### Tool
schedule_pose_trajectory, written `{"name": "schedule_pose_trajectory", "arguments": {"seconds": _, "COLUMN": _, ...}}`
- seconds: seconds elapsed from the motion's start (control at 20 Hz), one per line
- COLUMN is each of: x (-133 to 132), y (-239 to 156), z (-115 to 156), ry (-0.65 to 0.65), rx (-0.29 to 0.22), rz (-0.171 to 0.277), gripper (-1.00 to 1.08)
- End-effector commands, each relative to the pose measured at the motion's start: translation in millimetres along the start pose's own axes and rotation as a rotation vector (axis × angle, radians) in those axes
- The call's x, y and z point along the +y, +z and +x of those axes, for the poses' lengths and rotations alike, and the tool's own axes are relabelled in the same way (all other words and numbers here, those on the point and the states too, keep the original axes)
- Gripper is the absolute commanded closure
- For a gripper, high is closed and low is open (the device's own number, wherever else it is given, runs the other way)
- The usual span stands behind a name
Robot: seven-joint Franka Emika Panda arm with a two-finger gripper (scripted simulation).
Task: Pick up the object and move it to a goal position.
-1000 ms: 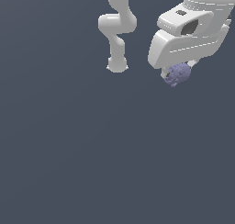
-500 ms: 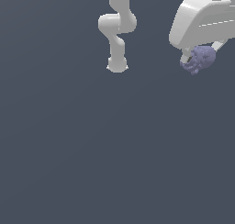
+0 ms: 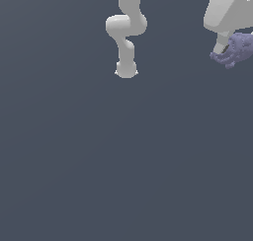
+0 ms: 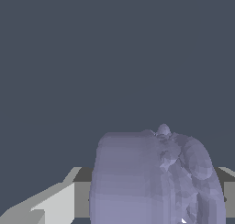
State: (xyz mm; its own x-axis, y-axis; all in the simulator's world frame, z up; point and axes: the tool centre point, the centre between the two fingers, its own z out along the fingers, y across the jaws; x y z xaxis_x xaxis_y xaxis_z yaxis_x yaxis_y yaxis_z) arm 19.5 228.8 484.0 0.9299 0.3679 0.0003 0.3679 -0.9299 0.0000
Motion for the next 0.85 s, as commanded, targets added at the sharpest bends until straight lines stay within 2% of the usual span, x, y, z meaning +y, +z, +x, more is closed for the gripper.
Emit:
{"name": "schedule_pose_trajectory", "arguments": {"seconds": 0.0, "x": -3.0, "y": -6.5, "z": 2.8, "ry": 0.000, "rx": 0.000, "rz": 0.000, "gripper": 1.08}}
{"name": "schedule_pose_trajectory", "arguments": {"seconds": 0.8, "x": -9.2, "y": -20.5, "z": 9.6, "ry": 0.000, "rx": 0.000, "rz": 0.000, "gripper": 1.08}}
